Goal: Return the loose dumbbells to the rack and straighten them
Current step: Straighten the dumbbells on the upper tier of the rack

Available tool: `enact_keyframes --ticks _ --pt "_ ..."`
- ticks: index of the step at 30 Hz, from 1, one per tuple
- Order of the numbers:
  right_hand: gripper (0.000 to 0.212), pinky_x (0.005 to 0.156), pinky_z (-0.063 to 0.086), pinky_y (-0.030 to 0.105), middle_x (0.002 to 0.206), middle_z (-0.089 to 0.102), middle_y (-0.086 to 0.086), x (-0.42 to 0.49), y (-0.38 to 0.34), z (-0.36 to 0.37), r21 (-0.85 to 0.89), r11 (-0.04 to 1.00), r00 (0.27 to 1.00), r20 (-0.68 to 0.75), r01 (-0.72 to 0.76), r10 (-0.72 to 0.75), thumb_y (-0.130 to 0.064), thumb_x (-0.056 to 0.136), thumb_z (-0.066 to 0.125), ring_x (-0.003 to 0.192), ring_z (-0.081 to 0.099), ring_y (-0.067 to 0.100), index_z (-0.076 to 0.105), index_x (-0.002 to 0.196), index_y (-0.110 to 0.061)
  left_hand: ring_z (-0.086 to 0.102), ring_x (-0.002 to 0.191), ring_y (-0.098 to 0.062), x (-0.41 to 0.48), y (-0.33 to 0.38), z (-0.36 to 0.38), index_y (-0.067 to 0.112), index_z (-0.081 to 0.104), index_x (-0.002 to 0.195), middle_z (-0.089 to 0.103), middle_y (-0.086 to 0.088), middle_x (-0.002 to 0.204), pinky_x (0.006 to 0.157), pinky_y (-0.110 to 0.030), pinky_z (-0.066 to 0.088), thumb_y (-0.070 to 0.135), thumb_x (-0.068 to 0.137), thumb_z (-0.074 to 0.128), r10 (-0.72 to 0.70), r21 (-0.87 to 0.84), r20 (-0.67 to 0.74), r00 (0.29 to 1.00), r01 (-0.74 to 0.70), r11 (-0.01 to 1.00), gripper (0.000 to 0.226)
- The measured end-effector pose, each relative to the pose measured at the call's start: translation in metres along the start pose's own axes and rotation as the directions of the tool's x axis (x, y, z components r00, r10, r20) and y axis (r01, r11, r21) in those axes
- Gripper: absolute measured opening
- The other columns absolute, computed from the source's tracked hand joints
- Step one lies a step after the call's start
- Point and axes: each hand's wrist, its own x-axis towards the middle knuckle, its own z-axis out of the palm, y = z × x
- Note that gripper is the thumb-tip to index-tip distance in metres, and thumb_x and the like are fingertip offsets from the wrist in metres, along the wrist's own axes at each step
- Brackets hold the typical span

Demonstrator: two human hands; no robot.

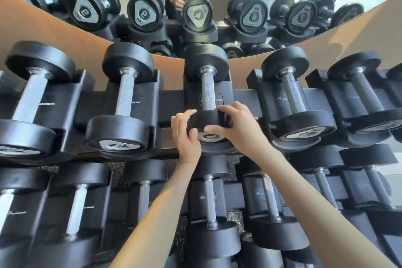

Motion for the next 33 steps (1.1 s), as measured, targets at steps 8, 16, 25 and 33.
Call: enact_keyframes --ticks 8,16,25,33 --pt "0.043 0.089 0.038 0.021 0.104 0.058 -0.005 -0.014 0.017 0.009 0.380 0.923 0.997 -0.056 0.063 -0.045 -0.036 0.078 0.072 0.104 0.051 0.016 0.059 0.117 -0.022 0.044 0.101 -0.016 -0.003 0.012 -0.010 0.009 0.054 0.115 0.048 0.002 0.109 0.092 -0.031 0.037 0.019 0.089 0.034 -0.041 0.100 0.178 0.983 0.024 0.995 0.035" --pt "0.037 0.094 0.046 0.027 0.125 0.061 0.001 -0.039 0.072 0.029 0.830 0.537 0.984 0.078 -0.151 0.157 -0.022 0.094 0.044 0.115 0.057 0.016 0.050 0.131 -0.019 0.049 0.110 -0.011 0.023 0.047 -0.019 0.012 0.056 0.118 0.057 0.003 0.114 0.096 -0.021 0.037 0.047 0.082 0.056 -0.025 0.125 0.556 0.831 -0.054 0.991 0.050" --pt "0.027 0.087 0.038 0.007 0.111 0.056 0.006 -0.025 0.057 0.023 0.633 0.773 0.998 -0.008 -0.049 0.070 -0.005 0.092 0.052 0.096 0.053 -0.008 0.050 0.116 -0.018 0.058 0.088 -0.019 0.028 0.033 -0.008 0.005 0.067 0.100 0.064 -0.005 0.092 0.081 -0.030 0.047 0.057 0.077 0.061 0.175 0.138 0.347 0.921 -0.235 0.962 0.057" --pt "0.058 0.076 0.031 0.019 0.088 0.045 -0.006 -0.009 0.026 0.006 0.273 0.961 0.999 -0.041 0.041 -0.031 -0.049 0.074 0.061 0.080 0.042 0.014 0.060 0.116 -0.009 0.051 0.089 -0.001 0.007 0.020 -0.012 -0.002 0.054 0.104 0.054 0.002 0.097 0.082 -0.017 0.042 0.069 0.082 0.046 -0.118 -0.105 0.160 0.980 0.135 0.985 0.075"
